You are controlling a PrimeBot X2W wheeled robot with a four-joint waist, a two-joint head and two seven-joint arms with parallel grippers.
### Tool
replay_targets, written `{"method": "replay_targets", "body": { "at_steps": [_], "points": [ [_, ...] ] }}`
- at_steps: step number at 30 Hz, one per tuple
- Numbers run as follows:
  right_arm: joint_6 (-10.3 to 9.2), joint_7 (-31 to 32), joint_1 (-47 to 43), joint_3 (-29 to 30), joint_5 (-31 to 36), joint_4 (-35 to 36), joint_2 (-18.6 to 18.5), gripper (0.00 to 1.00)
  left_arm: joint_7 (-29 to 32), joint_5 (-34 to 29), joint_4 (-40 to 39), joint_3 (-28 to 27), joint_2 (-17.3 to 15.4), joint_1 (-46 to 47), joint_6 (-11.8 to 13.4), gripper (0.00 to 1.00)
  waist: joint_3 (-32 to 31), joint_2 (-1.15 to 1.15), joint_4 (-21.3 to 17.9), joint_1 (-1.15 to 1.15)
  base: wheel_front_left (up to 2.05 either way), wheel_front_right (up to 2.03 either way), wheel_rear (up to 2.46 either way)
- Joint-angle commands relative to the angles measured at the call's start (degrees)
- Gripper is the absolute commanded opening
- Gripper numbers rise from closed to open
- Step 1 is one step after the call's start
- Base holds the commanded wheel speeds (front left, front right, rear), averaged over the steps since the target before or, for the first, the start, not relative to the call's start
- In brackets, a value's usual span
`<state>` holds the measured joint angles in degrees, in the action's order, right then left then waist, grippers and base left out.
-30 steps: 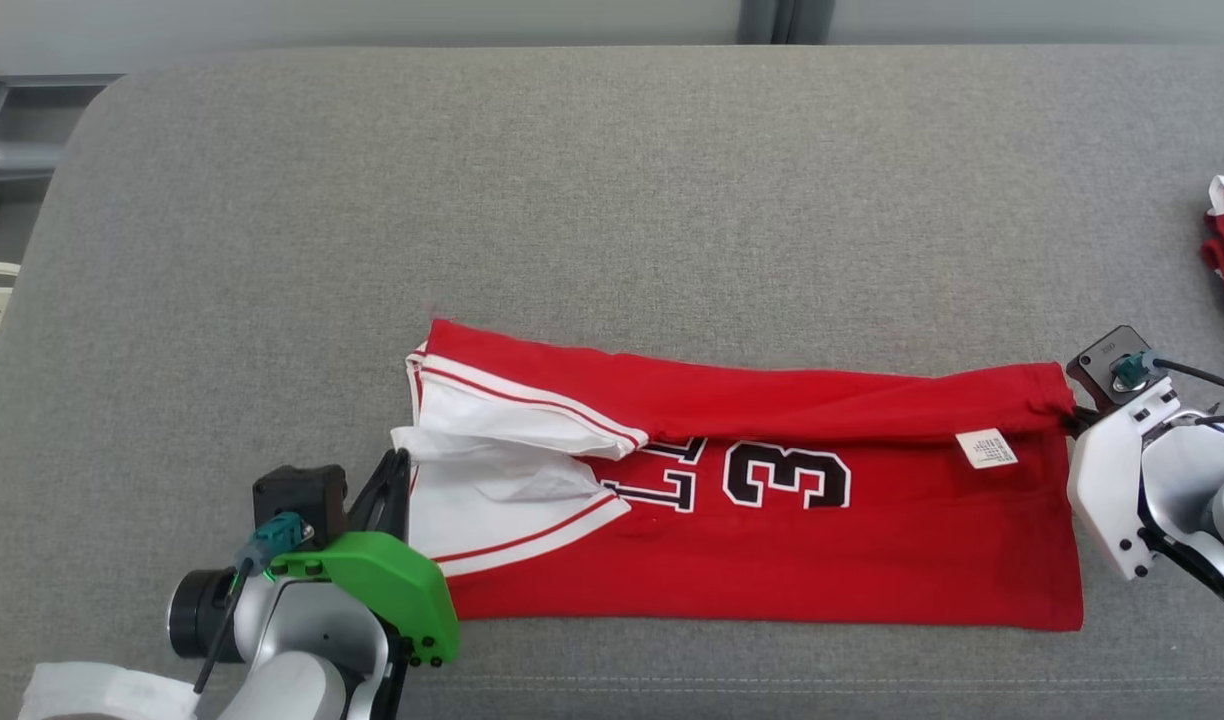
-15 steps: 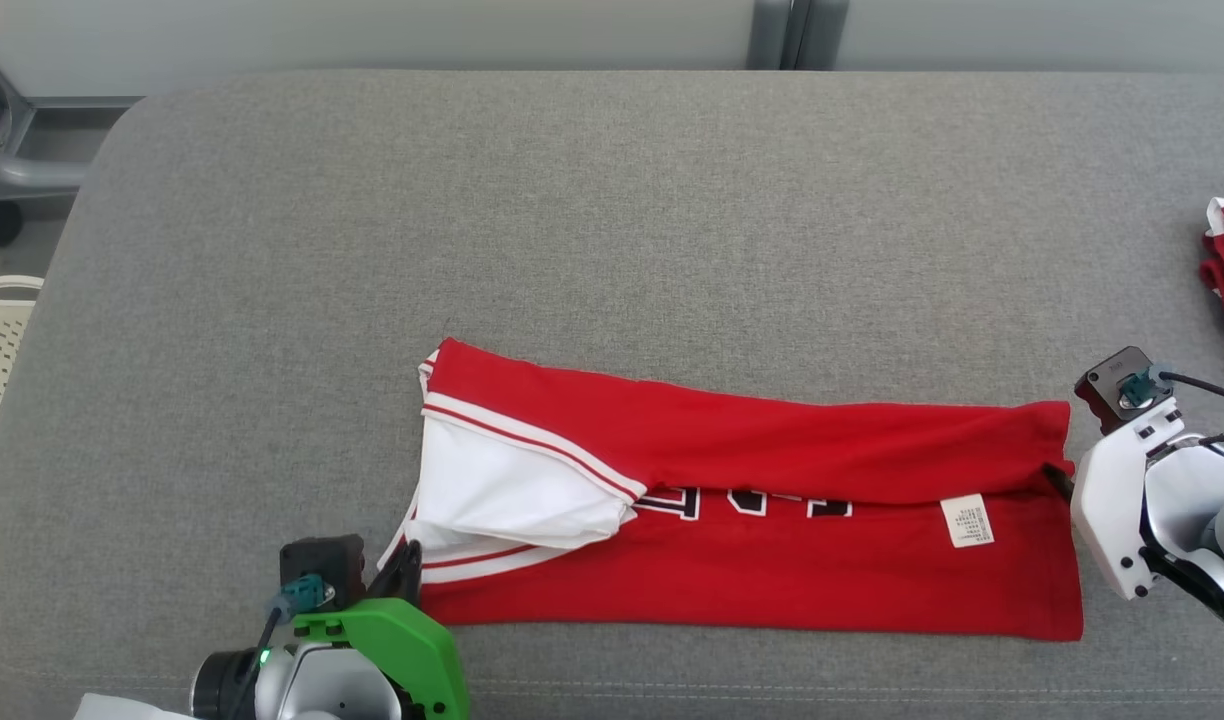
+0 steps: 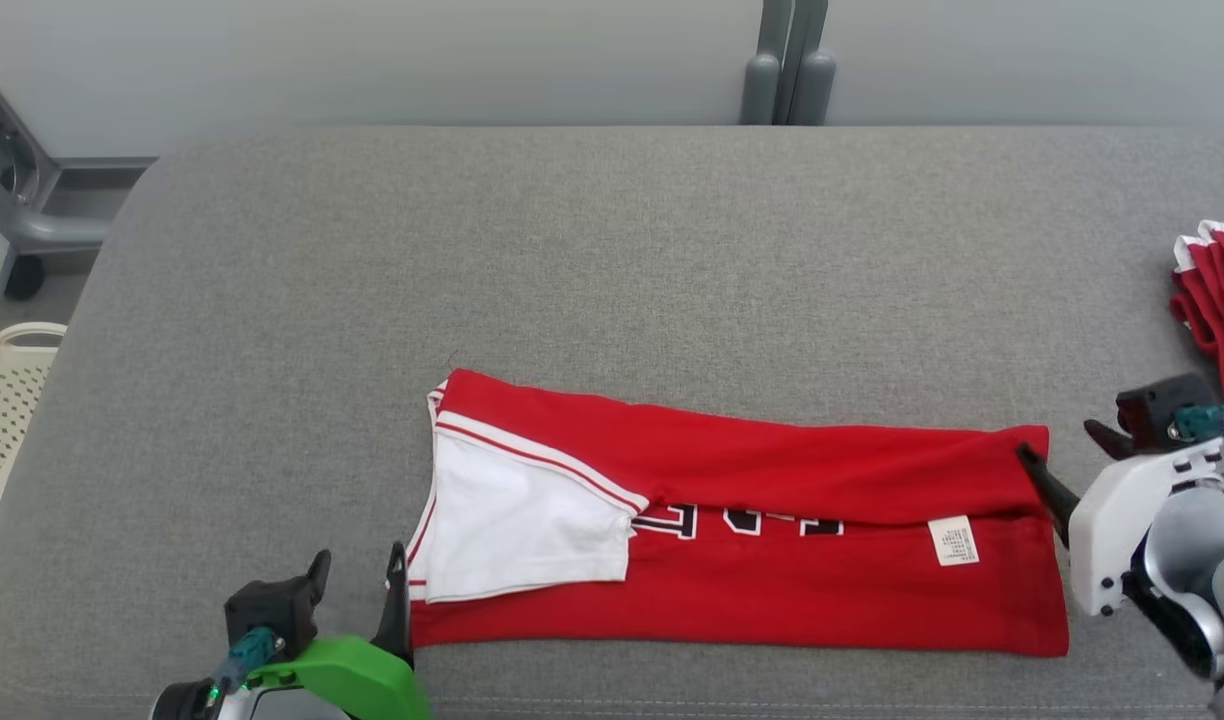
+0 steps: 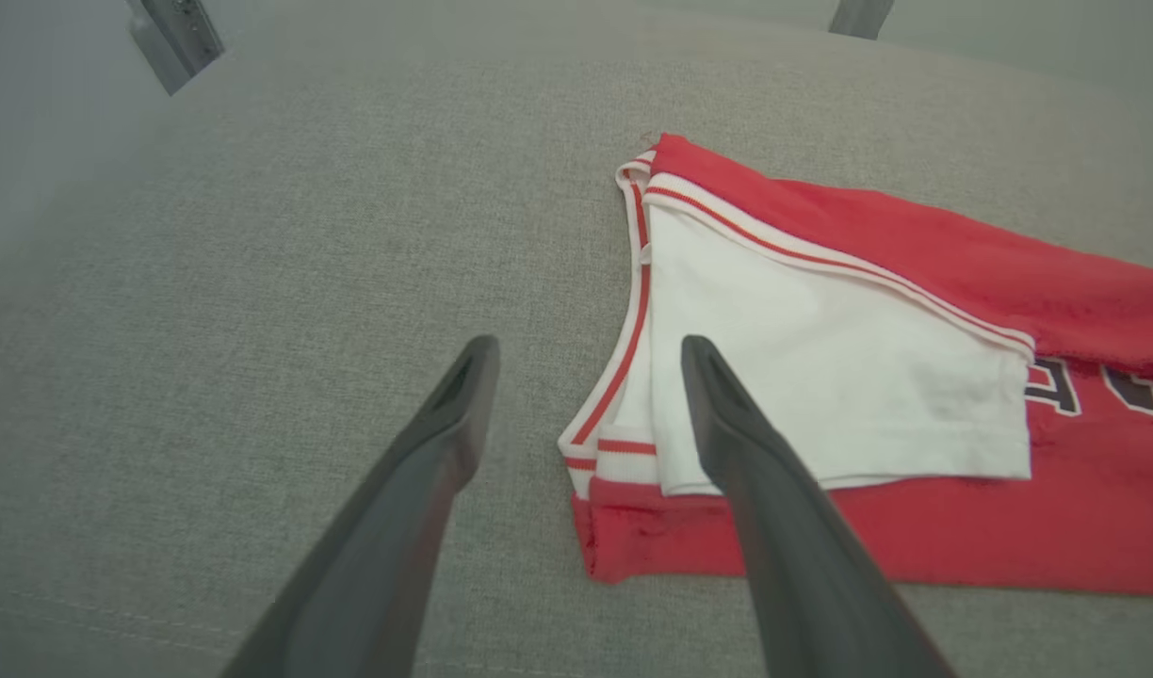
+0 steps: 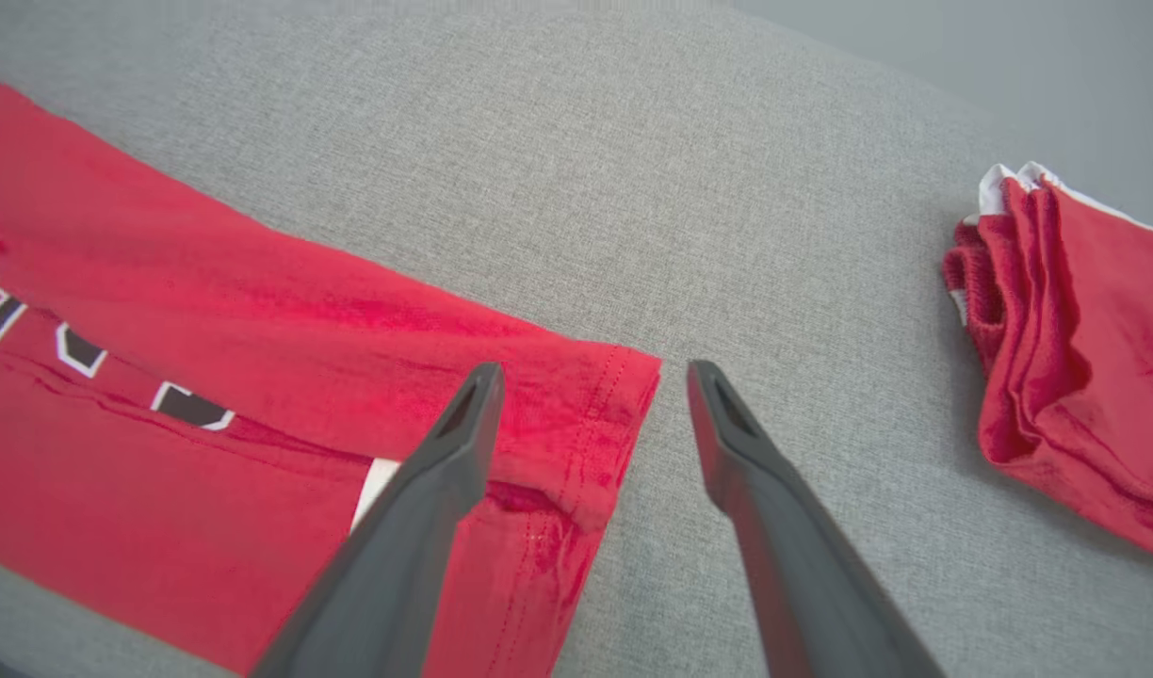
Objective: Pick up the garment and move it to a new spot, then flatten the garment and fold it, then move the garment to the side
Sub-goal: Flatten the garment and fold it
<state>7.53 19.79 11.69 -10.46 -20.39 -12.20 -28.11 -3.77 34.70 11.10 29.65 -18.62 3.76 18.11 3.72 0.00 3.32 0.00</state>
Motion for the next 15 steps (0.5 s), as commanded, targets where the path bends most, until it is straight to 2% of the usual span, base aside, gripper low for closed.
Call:
{"method": "replay_targets", "body": {
  "at_steps": [1,5,8,13,15],
  "points": [
    [-0.09,-1.5,-1.6,1.5,0.4,0.7,1.6,1.00,-1.6,-0.3,-0.4,-0.7,-0.4,-1.3,-0.2,1.00,-2.0,0.00,0.2,0.00,0.00,0.00,0.00],
    [-0.10,-6.9,-5.6,8.3,0.0,2.5,9.1,1.00,-5.7,-0.3,-1.1,-2.6,-1.3,-2.6,0.6,1.00,-4.6,0.00,0.4,0.00,0.00,0.00,0.00],
    [-0.10,-10.6,-7.5,12.2,0.5,3.8,14.2,1.00,-8.1,0.1,-2.3,-3.9,-1.5,-3.1,0.0,1.00,-5.6,0.00,0.6,0.00,0.00,0.00,0.00],
    [-0.06,-15.3,-9.7,15.0,0.6,4.7,20.3,1.00,-10.5,-0.5,-3.0,-5.2,-1.8,-2.1,-2.6,1.00,-6.9,0.00,0.9,0.00,0.00,0.00,0.00],
    [-0.06,-17.2,-10.1,15.5,0.4,5.1,21.5,1.00,-10.9,-0.6,-2.7,-6.0,-1.5,-1.9,-3.3,1.00,-7.4,0.00,1.0,0.00,0.00,0.00,0.00]
  ]
}}
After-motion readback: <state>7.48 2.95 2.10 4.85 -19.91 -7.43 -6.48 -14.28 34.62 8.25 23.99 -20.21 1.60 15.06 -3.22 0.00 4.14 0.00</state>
